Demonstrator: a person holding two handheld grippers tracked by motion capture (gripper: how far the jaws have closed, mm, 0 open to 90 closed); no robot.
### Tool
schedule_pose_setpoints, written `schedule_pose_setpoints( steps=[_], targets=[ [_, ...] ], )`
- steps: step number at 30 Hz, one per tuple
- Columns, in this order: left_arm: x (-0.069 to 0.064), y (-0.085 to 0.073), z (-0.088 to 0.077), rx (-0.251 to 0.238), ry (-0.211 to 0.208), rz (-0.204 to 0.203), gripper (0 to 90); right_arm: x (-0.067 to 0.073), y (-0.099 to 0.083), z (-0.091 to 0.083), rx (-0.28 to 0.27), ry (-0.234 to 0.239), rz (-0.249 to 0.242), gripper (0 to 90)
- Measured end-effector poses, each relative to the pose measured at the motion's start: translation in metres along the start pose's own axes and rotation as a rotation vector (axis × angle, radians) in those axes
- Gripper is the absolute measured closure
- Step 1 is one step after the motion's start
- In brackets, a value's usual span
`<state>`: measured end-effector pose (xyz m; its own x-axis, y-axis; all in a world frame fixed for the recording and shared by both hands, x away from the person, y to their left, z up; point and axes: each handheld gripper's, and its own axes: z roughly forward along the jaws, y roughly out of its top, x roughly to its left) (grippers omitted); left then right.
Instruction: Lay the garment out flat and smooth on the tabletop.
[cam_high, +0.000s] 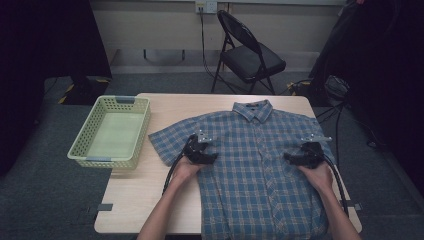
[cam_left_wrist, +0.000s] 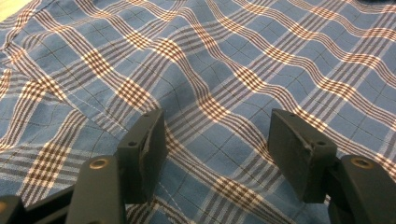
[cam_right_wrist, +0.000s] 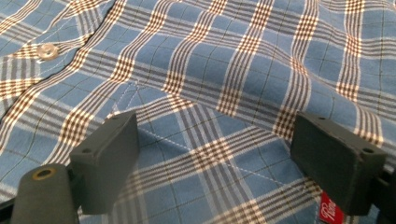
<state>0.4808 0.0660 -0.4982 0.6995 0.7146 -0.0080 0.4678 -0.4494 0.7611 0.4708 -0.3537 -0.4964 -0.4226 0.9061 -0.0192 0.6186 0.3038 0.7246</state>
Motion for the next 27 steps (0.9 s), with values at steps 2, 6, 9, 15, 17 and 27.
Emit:
schedule_pose_setpoints(
  steps=[2,6,9,15,17,27],
  targets=[
    [0.005,0.002,0.002,0.001,0.017,-0.01,36.8,0.0,0.004,0.004,-0.002,-0.005,0.005,14.6],
    [0.019,0.008,0.009,0.002,0.032,-0.021,37.6,0.0,0.013,0.014,-0.001,-0.017,0.017,14.7],
    [0.031,0.015,0.016,0.006,0.05,-0.036,37.8,0.001,0.023,0.024,0.0,-0.032,0.031,14.8],
    [0.039,0.019,0.022,0.002,0.057,-0.043,37.8,0.001,0.028,0.029,0.0,-0.051,0.049,15.2],
    [0.039,0.019,0.021,0.0,0.053,-0.04,37.6,0.001,0.025,0.026,0.001,-0.043,0.042,15.2],
    [0.034,0.012,0.015,0.015,0.034,-0.016,22.8,0.001,0.001,-0.002,-0.02,-0.042,-0.007,21.7]
  ],
)
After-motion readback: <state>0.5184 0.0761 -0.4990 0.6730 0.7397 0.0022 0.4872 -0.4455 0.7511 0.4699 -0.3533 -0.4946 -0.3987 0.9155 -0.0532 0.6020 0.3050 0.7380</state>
